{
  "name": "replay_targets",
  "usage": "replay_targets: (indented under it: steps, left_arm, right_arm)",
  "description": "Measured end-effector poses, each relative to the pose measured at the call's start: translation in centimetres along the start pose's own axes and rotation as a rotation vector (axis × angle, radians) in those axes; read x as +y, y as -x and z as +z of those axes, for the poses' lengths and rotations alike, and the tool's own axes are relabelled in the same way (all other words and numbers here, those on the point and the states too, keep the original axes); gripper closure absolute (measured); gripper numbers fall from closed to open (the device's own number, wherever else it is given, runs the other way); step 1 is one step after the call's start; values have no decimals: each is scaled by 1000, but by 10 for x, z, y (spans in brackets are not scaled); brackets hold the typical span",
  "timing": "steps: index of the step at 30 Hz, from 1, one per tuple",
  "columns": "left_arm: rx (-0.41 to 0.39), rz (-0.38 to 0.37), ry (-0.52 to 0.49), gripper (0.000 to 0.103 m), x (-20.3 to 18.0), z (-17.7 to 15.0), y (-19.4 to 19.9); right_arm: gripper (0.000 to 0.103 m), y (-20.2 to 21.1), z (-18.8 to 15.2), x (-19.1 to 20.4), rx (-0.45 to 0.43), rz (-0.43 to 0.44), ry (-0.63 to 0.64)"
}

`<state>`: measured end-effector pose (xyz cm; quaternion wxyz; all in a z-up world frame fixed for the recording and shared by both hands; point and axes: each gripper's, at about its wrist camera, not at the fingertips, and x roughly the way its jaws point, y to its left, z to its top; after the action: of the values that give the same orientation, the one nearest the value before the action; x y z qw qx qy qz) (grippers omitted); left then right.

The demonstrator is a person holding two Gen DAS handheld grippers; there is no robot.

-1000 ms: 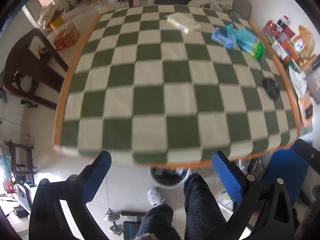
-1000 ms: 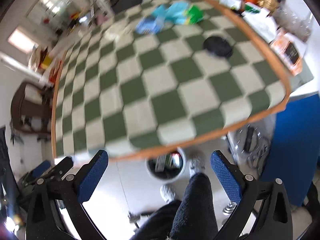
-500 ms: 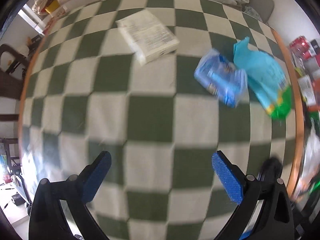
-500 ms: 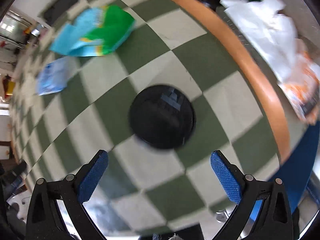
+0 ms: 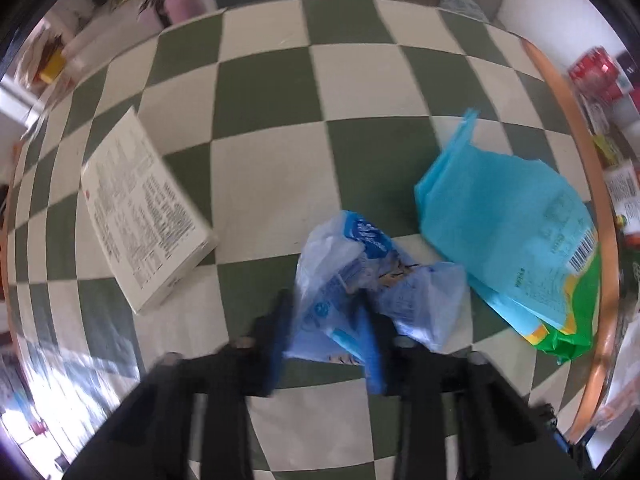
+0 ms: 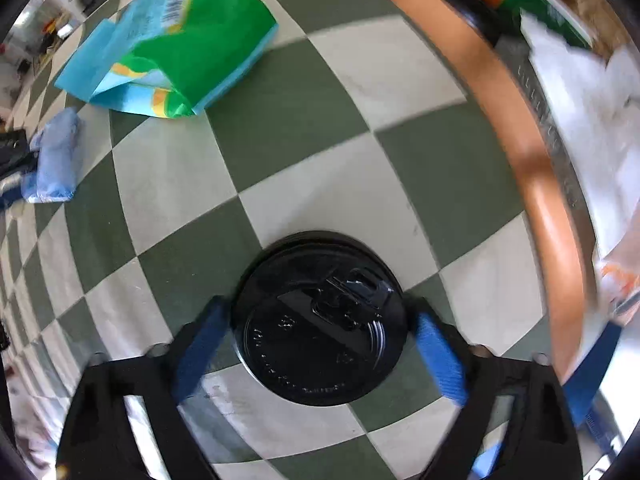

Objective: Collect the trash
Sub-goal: 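Grasp the black cup lid with the right tool while the left tool grasps the clear plastic bag, then carry the lid and plastic bag over the bin and open both tools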

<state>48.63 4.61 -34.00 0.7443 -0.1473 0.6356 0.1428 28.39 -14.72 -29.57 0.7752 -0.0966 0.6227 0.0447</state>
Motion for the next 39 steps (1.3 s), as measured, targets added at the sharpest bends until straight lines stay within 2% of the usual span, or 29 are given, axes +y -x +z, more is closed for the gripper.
replay_targets:
  steps: [5,10,11,18,19,24,29,34,39]
  left_arm:
    - [-57,68,-67,94,-3,-26,28]
    - [-107,126,-75,96,6,-75,63]
    - [-118,127,-67,96,10,-89,72]
    - [-164,134,-43,96,38,-171,103]
    - [-168,136,-45,96,45,-175,103]
    - [-219,149,-66,96,76,-237,123]
    - [-225,101,-51,96,109,-307,144]
    - [-202,49,-42,96,134,-374,153]
    - [-122,0,3,96,156,-434,136]
  right_arm:
    - [19,3,0,-1,-7,22,11]
    - [19,16,-4,-5,-32,56,7]
    - [19,21,-10,-18,-41,60,11]
    - [19,52,-48,-7,-102,99,60]
    - [19,58,-60,-3,-114,107,66]
    - [19,84,-130,21,-171,132,89]
    - [19,112,-215,40,-223,151,87]
    - [19,132,-301,47,-238,165,84]
    - [19,127,-370,42,-182,177,92]
